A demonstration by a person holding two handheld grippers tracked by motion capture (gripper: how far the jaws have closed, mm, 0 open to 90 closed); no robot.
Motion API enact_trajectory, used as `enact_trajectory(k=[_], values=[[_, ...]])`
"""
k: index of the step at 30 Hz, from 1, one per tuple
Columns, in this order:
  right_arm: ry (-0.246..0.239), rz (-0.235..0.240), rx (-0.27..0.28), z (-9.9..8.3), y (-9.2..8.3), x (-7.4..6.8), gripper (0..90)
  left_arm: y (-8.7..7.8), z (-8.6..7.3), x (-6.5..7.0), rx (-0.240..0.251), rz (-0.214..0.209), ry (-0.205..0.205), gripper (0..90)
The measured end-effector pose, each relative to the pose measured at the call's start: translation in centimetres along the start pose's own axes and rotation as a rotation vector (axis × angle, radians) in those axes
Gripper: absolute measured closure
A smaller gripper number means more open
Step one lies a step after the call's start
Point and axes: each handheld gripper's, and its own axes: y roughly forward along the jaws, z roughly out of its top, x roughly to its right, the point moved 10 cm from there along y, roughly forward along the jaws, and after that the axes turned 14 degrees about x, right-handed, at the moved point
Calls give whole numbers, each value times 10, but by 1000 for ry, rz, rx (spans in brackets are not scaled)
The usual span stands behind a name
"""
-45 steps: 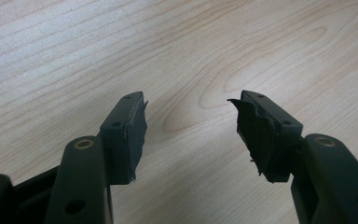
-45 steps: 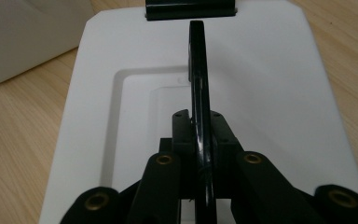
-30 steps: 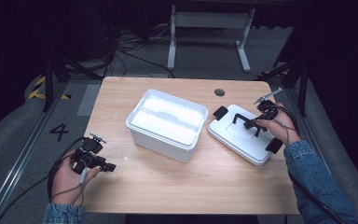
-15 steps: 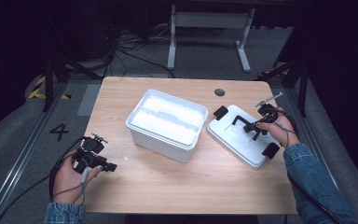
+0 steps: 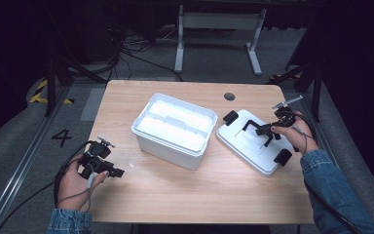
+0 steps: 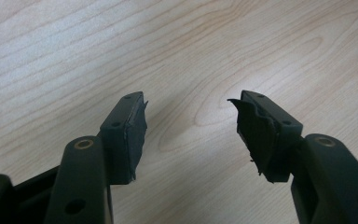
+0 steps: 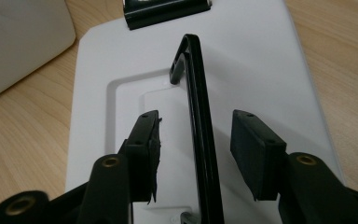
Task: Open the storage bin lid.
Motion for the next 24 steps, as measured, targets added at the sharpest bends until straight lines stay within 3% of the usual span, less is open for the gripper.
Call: enact_trajectory(k=[5,9,17,24], values=[[-46,-14,37,9,-13,-7,516,3,3,1,-2,-3,6,429],[-81,-20,37,12,-23,-15,516,2,2,2,-3,-6,0,429],[-134,17,72,14,-47,-40,515,0,-1,1,-1,4,3,430],[-186,44,82,5,-63,-66,509,-2,-3,4,-1,5,10,430]])
